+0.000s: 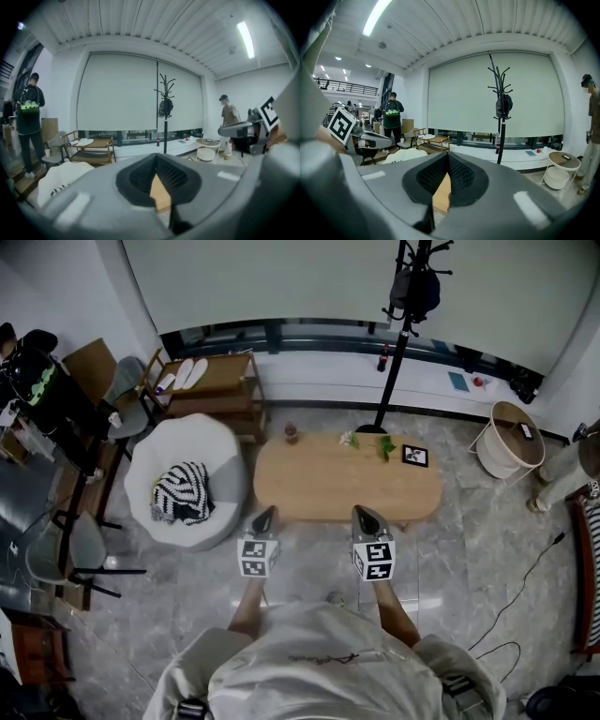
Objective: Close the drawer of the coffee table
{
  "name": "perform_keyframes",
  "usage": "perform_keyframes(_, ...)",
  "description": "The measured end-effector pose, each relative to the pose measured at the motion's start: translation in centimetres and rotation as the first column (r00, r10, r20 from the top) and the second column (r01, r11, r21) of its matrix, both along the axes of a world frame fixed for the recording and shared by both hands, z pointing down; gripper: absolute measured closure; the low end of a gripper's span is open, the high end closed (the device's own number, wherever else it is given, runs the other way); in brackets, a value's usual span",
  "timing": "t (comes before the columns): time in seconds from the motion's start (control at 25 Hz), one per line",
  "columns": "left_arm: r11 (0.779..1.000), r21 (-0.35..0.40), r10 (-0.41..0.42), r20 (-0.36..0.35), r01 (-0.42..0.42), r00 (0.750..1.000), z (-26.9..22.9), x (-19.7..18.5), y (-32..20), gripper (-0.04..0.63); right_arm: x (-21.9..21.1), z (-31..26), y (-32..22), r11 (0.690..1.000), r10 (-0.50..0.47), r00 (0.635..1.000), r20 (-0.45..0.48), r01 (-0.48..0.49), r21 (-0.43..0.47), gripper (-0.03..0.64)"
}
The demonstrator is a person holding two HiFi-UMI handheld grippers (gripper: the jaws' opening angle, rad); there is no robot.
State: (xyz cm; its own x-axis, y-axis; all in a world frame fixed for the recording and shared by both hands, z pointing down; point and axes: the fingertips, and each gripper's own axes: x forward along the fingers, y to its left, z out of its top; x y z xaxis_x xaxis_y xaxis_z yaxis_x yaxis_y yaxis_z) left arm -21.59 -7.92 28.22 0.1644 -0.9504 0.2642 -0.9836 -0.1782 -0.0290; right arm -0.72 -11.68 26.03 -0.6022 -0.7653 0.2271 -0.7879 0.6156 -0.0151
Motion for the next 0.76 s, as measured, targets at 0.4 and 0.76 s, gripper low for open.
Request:
perform_keyframes(0.4,1.0,-0.016,0.021,-0.002,-0.021,1.0,0.44,-0.18,-0.08,0.594,-0.47,0.53,0.27,1.0,0.012,1.0,-0.007,-0.012,-0.012,0.614)
perform_keyframes(0.76,0.999,-0.018,0.041,0.01,-0.04,0.999,0.28,0.01,0.13,0.594,-1.11,0.72,0.75,1.0,0.008,1.0,-0.004,-0.008,-0.015,0.614)
